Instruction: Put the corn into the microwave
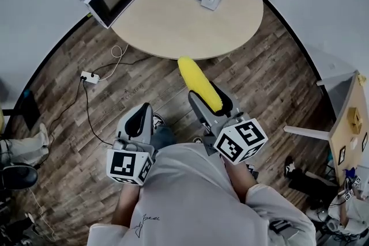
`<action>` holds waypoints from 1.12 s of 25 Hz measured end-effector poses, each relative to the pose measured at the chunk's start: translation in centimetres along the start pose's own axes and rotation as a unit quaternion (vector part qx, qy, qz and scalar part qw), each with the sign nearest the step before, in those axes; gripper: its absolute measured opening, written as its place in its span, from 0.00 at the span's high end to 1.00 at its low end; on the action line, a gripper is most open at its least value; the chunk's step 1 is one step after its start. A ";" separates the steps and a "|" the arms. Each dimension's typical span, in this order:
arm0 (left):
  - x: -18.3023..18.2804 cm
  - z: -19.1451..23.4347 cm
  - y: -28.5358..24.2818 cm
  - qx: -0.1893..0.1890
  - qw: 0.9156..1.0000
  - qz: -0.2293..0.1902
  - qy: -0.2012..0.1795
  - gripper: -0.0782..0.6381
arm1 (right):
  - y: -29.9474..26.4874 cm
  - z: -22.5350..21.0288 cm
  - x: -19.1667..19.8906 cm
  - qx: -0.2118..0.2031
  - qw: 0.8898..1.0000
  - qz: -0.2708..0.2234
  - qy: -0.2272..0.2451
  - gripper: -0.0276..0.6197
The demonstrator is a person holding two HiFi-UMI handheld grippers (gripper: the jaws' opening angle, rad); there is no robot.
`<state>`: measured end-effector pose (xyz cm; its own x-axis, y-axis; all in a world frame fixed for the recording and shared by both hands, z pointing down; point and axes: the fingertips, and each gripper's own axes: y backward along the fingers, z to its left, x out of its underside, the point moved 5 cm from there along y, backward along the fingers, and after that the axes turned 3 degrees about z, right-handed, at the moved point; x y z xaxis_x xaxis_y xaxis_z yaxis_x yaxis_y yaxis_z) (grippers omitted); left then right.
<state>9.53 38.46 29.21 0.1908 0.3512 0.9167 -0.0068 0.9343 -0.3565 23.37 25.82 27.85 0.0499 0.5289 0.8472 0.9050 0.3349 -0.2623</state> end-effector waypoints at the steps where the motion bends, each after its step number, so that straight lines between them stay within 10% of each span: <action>1: -0.3 0.9 -0.1 0.002 1.000 -0.002 0.000 0.90 | -0.7 0.4 -0.2 0.001 1.000 -0.001 0.001 0.55; 28: -3.8 15.7 -4.0 0.036 0.999 -0.008 0.016 0.90 | -14.7 2.8 -5.3 0.060 0.997 -0.039 0.035 0.55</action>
<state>-6.55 34.38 30.02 0.2220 0.3358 0.9154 -0.0745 0.9419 -0.3275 8.65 20.35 25.93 0.0134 0.4435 0.8962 0.8507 0.4660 -0.2433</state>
